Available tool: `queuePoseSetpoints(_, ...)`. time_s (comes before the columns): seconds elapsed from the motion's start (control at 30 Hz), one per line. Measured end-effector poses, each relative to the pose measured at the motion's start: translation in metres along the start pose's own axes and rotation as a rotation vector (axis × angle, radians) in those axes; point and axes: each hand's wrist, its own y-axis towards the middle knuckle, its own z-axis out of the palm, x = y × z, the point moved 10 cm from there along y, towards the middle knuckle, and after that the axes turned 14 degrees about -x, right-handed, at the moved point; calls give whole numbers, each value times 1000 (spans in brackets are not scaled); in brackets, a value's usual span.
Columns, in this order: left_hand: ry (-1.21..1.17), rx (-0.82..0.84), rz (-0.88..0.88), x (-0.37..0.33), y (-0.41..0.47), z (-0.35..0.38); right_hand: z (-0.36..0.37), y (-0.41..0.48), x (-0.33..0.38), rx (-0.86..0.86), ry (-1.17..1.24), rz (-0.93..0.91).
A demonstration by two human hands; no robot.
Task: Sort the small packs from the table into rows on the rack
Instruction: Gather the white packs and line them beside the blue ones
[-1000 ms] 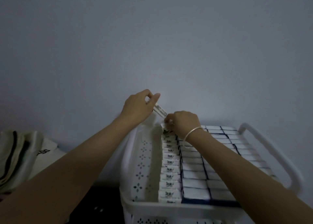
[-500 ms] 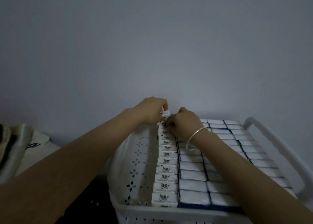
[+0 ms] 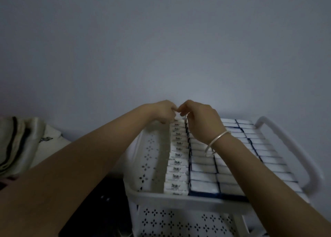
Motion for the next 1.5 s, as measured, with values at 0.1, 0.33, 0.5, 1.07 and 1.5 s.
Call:
queuePoseSetpoints(0.1,-190,-337,82,-11,-33,-51,-12,-18,28,-11,237,84)
queuePoseSetpoints(0.33,-551,-1079,36,94,-241,-127,30,-117,133,412,695,253)
queuePoseSetpoints(0.5,-338,-948,-551,276,-372,-38,121,-217,198,754,726,285)
queuePoseSetpoints(1.07,6,-740,-1432,462,-632,87,361,-359,290,866,-63,-365)
queuePoseSetpoints(1.5,-91,-555,-1302,481,-594,96,369,-355,269,676,15,-407)
